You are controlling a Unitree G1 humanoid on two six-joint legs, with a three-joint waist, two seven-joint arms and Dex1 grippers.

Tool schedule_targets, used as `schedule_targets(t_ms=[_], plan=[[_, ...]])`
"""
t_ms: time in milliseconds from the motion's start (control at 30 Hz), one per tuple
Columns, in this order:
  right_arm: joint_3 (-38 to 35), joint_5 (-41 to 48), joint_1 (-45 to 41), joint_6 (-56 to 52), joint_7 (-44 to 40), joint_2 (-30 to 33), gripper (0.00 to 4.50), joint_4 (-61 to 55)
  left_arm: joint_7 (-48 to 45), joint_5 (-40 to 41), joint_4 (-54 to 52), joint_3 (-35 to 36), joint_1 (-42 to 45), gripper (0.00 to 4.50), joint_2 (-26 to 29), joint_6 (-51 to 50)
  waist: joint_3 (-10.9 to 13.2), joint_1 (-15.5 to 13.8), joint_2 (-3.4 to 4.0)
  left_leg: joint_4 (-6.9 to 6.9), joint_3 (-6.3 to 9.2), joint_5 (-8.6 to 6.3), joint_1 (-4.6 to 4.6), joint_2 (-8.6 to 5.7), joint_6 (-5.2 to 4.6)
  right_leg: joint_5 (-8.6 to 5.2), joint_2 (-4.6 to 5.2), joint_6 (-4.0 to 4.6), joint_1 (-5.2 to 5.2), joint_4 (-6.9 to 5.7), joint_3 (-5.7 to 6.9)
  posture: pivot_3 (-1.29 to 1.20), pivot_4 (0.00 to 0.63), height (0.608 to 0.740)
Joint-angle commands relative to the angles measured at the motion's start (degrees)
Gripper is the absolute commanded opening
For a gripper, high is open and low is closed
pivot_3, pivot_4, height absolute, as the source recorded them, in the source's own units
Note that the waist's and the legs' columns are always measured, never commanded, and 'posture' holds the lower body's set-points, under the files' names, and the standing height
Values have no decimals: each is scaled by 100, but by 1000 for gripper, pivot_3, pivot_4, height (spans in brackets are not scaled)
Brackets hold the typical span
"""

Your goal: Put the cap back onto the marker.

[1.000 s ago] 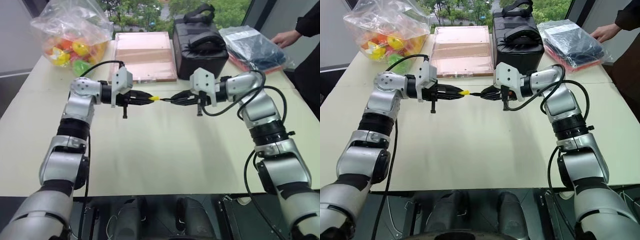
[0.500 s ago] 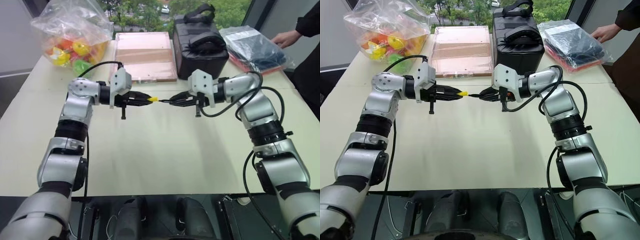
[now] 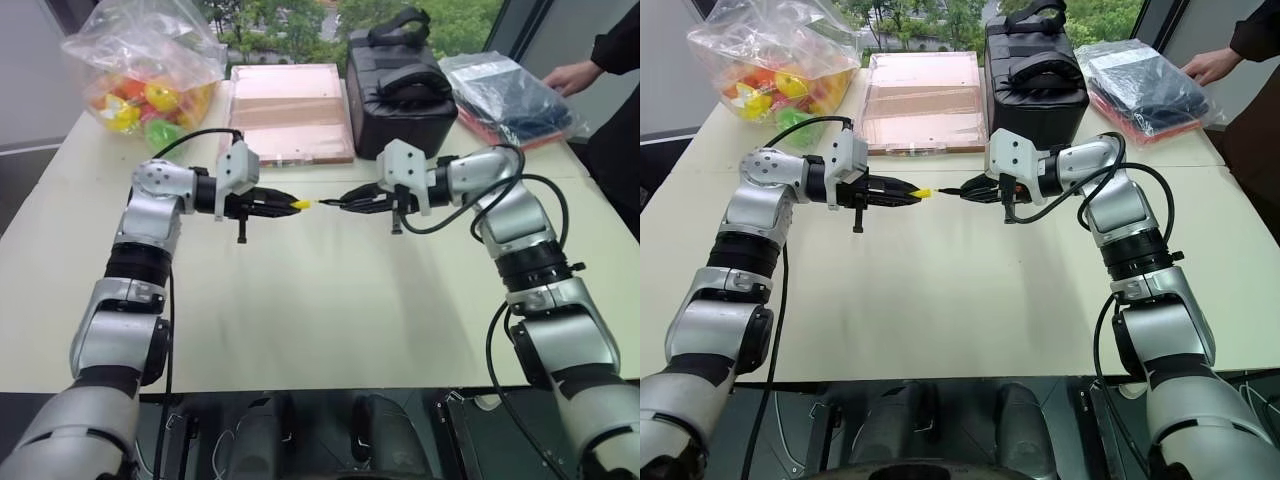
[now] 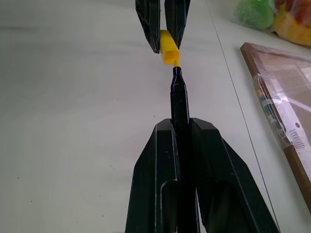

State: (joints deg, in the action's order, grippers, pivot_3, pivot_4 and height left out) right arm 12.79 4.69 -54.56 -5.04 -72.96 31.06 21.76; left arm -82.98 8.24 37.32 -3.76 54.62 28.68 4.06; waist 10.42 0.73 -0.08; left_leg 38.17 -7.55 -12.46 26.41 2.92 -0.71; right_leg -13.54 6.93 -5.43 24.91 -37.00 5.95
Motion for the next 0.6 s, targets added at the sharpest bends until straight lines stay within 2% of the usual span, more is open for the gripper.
schedule_targets(t_ms=[33, 600], plan=[[-72, 31, -141, 71, 16, -1, 0, -92, 36, 123, -225, 24, 73, 34, 29, 5, 0, 2, 0, 0, 0, 0, 0, 0, 0, 0, 0, 0, 0, 0, 0, 0, 150, 740], [-60, 63, -62, -24, 47, -51, 0, -240, 89, 59, -5, -46, 219, 34, -188, 133, 0, 0, 0, 0, 0, 0, 0, 0, 0, 0, 0, 0, 0, 0, 0, 0, 150, 740]])
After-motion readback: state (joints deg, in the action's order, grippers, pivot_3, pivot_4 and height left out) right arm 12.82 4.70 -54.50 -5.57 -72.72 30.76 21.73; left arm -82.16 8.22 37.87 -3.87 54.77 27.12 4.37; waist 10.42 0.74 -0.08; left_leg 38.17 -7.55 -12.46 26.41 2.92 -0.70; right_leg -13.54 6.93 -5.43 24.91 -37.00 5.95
